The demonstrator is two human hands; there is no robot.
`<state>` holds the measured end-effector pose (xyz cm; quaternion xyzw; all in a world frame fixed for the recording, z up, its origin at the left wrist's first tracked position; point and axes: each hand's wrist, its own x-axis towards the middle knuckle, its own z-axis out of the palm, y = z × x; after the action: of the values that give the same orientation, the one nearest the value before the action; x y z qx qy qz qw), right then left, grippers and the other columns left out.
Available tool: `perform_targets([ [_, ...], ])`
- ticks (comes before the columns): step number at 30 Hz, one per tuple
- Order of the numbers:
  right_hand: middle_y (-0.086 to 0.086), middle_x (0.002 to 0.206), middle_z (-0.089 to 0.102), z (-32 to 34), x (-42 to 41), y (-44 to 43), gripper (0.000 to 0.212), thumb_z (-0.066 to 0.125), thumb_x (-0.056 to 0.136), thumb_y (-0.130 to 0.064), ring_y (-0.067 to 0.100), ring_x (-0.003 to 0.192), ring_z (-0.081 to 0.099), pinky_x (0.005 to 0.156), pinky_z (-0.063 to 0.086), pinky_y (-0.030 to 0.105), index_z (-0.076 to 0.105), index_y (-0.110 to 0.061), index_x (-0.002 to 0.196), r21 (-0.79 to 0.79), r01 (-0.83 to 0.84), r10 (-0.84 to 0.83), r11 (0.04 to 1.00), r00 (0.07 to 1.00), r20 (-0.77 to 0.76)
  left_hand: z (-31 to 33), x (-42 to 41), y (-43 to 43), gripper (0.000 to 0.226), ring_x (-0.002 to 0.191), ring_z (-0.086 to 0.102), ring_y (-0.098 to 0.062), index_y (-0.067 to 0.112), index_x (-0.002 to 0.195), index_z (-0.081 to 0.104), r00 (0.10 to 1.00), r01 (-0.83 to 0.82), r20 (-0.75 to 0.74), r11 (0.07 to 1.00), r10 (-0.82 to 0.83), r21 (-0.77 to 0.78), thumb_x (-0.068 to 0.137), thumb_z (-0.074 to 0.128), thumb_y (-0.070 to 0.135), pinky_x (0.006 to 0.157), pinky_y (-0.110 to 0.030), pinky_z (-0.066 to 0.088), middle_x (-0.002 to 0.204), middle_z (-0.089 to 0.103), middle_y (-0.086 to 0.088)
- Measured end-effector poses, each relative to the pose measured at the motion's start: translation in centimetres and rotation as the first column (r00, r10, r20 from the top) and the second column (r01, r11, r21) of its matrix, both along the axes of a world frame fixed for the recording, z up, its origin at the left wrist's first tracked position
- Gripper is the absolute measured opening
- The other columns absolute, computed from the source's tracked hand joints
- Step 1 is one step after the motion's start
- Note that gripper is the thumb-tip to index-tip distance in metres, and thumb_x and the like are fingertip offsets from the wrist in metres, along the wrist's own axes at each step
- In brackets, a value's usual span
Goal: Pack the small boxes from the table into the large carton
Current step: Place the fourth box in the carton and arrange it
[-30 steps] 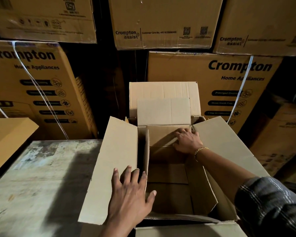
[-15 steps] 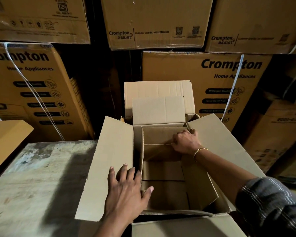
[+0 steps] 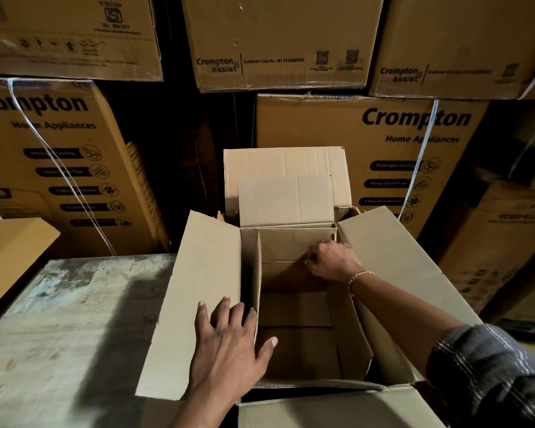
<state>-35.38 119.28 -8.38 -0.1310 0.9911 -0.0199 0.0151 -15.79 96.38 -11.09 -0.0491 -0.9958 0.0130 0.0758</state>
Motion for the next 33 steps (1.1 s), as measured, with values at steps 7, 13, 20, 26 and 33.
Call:
perform_targets([
  [7, 0.006, 0.108, 0.07, -0.2, 0.3, -1.5, 0.038, 0.048, 0.089, -0.051, 0.029, 0.102, 0.065, 0.097, 0.043, 0.049, 0.068, -0.026, 0.109, 0.019, -0.019, 0.019, 1.0, 1.0, -0.003, 0.2, 0.1, 0.0, 0.075, 0.128, 0.055, -0.036, 0.027, 0.114, 0.074, 0.999, 0.016, 0.032, 1.0, -0.016, 0.016, 0.09, 0.027, 0.08, 0.107, -0.073, 0.023, 0.122, 0.07, -0.009],
  [13, 0.008, 0.102, 0.071, -0.1, 0.5, -1.0, 0.036, 0.051, 0.093, -0.052, 0.029, 0.094, 0.067, 0.088, 0.05, 0.04, 0.071, -0.024, 0.107, -0.024, -0.042, 0.043, 0.999, 0.998, 0.036, 0.5, 0.3, 0.0, 0.07, 0.13, 0.054, -0.033, 0.032, 0.108, 0.076, 0.999, 0.023, 0.028, 0.999, -0.024, 0.046, 0.092, 0.026, 0.078, 0.108, -0.073, 0.021, 0.124, 0.07, -0.005],
  [20, 0.007, 0.104, 0.071, -0.2, 1.1, -1.1, 0.036, 0.051, 0.094, -0.054, 0.029, 0.1, 0.065, 0.097, 0.043, 0.045, 0.07, -0.028, 0.11, -0.035, -0.067, 0.069, 0.997, 0.997, 0.042, 0.2, 0.3, -0.1, 0.076, 0.133, 0.052, -0.03, 0.029, 0.106, 0.077, 1.0, 0.016, 0.018, 0.998, -0.017, 0.058, 0.091, 0.023, 0.079, 0.109, -0.072, 0.018, 0.128, 0.068, -0.005],
  [26, 0.003, 0.1, 0.069, 0.3, 1.2, -0.2, 0.035, 0.05, 0.094, -0.054, 0.024, 0.102, 0.063, 0.107, 0.032, 0.054, 0.069, -0.028, 0.108, -0.036, -0.043, 0.045, 0.998, 0.996, 0.071, 0.2, 0.1, 0.0, 0.079, 0.129, 0.055, -0.03, 0.017, 0.123, 0.07, 1.0, -0.011, -0.011, 0.998, 0.011, 0.061, 0.092, 0.027, 0.076, 0.11, -0.068, 0.025, 0.128, 0.067, -0.006],
  [33, 0.0, 0.095, 0.073, 0.4, 1.6, 0.4, 0.031, 0.051, 0.091, -0.055, 0.022, 0.103, 0.067, 0.117, 0.01, 0.059, 0.07, -0.032, 0.1, -0.035, -0.022, 0.024, 0.999, 0.999, 0.044, 0.3, -0.5, -0.1, 0.087, 0.132, 0.052, -0.03, 0.014, 0.13, 0.065, 0.997, -0.057, -0.047, 0.995, 0.061, 0.085, 0.091, 0.019, 0.077, 0.114, -0.059, 0.031, 0.134, 0.064, -0.006],
])
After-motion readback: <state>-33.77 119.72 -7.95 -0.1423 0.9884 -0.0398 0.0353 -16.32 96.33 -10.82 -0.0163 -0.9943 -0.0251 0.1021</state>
